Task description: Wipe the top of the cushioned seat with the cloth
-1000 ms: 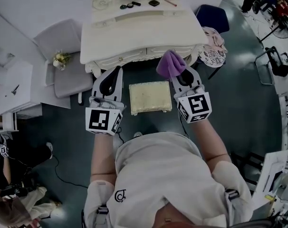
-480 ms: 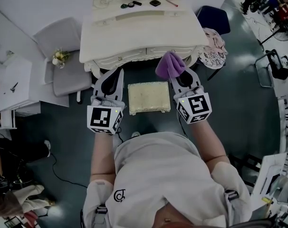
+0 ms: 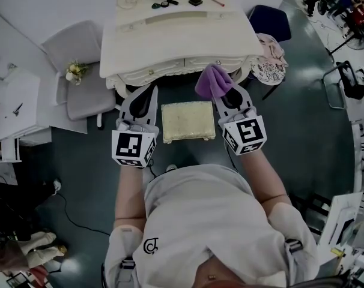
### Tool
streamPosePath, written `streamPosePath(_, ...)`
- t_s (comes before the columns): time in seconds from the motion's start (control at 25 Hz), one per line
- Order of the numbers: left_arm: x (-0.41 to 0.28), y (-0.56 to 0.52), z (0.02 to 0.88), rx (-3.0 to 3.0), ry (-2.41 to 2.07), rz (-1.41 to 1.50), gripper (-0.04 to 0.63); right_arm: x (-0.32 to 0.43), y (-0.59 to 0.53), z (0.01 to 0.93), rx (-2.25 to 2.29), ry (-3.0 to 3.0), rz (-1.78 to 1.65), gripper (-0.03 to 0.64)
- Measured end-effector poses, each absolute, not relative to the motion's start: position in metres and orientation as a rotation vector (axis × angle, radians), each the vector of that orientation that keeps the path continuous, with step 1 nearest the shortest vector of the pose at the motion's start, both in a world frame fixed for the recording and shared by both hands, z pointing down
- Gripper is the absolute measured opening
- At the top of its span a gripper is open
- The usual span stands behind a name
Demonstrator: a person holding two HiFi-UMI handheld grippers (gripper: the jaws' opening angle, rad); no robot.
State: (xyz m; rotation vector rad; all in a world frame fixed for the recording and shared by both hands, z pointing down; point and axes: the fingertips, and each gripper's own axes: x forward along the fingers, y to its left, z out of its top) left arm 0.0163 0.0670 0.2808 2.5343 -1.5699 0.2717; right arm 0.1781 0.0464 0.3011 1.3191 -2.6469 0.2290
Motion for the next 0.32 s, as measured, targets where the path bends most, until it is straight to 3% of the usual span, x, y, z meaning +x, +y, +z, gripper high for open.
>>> streamPosePath(0.32, 0.0115, 0.0702, 0.2838, 2.517, -1.554, 0.26, 0.014, 0.1795, 0.05, 0.303, 1.322, -2.643, 0.268, 0.069)
